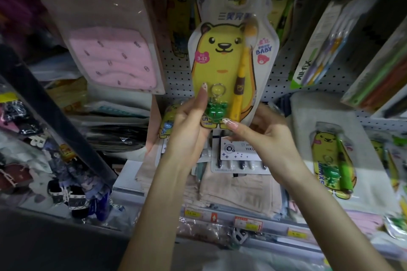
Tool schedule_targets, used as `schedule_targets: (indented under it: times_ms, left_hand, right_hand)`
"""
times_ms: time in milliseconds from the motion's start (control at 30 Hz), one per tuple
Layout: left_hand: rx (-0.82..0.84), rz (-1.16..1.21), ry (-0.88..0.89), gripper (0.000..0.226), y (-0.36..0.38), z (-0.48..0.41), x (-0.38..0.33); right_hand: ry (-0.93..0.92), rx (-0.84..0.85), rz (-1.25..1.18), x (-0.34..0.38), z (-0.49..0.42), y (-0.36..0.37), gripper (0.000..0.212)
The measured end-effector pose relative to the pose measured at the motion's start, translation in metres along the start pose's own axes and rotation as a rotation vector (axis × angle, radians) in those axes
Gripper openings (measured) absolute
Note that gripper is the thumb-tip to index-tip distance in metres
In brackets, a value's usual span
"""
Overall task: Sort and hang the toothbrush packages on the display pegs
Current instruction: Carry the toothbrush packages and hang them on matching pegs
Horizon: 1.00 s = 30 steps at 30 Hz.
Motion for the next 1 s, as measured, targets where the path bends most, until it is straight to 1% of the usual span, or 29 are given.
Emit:
schedule_targets:
  times_ms: [233, 367, 433, 567, 667, 733, 833, 900, 1000]
  left_hand:
    - [-0.019, -0.004, -0.002, 0.033, 0.0, -0.005, 0.001]
    - [0.006, -0.016, 0.004, 0.05, -0.006, -0.008, 0.006]
    - [0.008, -0.021, 0.003, 0.054, -0.007, -0.01, 0.007]
    - [-0.045, -0.026, -0.009, 0.038, -0.007, -0.011, 0.007]
    - [-0.101, -0.009, -0.034, 0.034, -0.009, -0.013, 0.01]
    - [-0.088, -0.019, -0.031, 0.027, -0.01, -0.017, 0.012]
    - [-0.046, -0.058, -0.041, 0.031, -0.014, -0.027, 0.013]
    - [-0.037, -0.038, -0.04, 0.033, -0.017, -0.038, 0.013]
    - [-0.014, -0.031, -0.031, 0.03, -0.021, -0.054, 0.016]
  right_hand:
    - [-0.011, -0.012, 0.007, 0.0, -0.001, -0.001, 0.028]
    - [-0.016, -0.018, 0.014, 0.0, -0.003, -0.001, 0.028]
    - [-0.022, -0.029, 0.009, 0.0, -0.003, -0.001, 0.028]
    - [-0.032, -0.051, -0.012, -0.003, -0.003, 0.0, 0.028]
    - [-0.003, -0.078, -0.035, -0.006, -0.006, 0.0, 0.026]
    - [0.026, -0.11, -0.062, -0.009, -0.011, -0.003, 0.025]
    - [0.068, -0.14, -0.052, -0.013, -0.021, -0.007, 0.024]
    - [0.083, -0.15, -0.043, -0.014, -0.029, -0.01, 0.022]
    - [0.104, -0.148, -0.023, -0.016, -0.043, -0.016, 0.019]
Point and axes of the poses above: each hand's wrist, its own z-axis away from the middle knuckle, its own y-axis out of the palm, x = y × z, the point moved 3 cm from there along -z, towards the middle knuckle, and after that the axes turned 13 degrees about x, right-handed, at the moved point
